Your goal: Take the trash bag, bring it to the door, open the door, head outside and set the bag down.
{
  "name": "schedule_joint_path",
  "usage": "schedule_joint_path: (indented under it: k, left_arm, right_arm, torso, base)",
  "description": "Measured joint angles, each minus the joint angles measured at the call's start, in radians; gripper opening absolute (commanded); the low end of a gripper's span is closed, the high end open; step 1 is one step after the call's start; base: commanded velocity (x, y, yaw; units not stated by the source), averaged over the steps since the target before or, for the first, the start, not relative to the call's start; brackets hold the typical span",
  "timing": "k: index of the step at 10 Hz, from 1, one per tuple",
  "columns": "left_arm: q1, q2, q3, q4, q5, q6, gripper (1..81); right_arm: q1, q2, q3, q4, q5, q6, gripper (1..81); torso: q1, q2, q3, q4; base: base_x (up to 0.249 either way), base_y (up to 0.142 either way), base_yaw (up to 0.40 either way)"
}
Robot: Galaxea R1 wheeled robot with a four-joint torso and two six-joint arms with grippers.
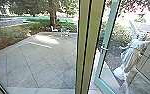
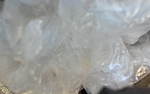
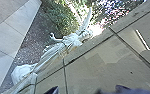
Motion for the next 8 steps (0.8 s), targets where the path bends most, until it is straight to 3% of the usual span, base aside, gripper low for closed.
schedule_joint_path:
  k: [4, 7, 8]
  left_arm:
    - [0.003, 0.000, 0.000, 0.000, -0.001, 0.000, 1.0]
    - [0.006, -0.001, 0.000, 0.000, 0.001, 0.000, 1.0]
    - [0.005, -0.001, 0.000, 0.000, 0.002, 0.000, 1.0]
  right_arm:
    - [0.032, 0.068, -0.028, 0.000, -0.021, 0.006, 81.1]
    - [0.020, 0.072, -0.044, -0.002, -0.013, 0.000, 81.1]
    - [0.017, 0.041, -0.051, -0.007, 0.025, -0.013, 81.1]
  torso:
    - [0.000, 0.000, 0.000, -0.001]
    - [0.001, 0.000, 0.014, -0.036]
    - [0.000, 0.000, 0.014, -0.037]
  base:
    - [0.000, 0.000, 0.000]
    - [0.000, 0.000, 0.000]
    - [0.000, 0.000, 0.000]
